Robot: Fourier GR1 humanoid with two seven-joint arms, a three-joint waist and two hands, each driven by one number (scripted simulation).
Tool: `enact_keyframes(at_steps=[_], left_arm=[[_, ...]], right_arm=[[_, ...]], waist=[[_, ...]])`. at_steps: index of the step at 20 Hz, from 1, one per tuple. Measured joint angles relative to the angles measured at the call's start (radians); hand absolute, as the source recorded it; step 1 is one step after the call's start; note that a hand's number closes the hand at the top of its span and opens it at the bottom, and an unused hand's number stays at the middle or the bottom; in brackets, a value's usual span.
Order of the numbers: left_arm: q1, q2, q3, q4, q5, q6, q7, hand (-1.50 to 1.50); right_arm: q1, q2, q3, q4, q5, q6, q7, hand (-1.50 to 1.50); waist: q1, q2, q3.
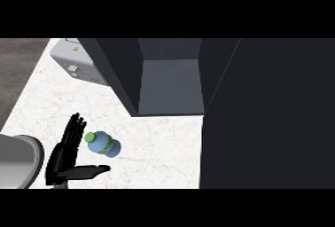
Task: Pick up the bottled water, place it into the cabinet and close the cabinet
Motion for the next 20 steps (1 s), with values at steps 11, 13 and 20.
enact_keyframes(at_steps=[11, 13, 20], left_arm=[[-0.129, -0.001, -0.004, 0.378, -0.002, -0.14, -0.207, -1.5], [-0.161, -0.004, 0.004, 0.429, 0.004, -0.149, -0.229, -1.5], [-0.26, -0.014, 0.055, 0.597, 0.038, -0.145, -0.299, 1.5]], right_arm=[[0.056, -0.012, 0.004, 0.001, 0.003, 0.011, -0.051, -1.5], [0.074, -0.016, 0.01, 0.0, 0.004, 0.013, -0.059, -1.5], [0.07, -0.018, 0.017, 0.003, 0.007, 0.008, -0.07, -1.5]], waist=[[-0.002, 0.001, 0.0], [-0.002, 0.001, 0.0], [0.001, 0.001, 0.003]])
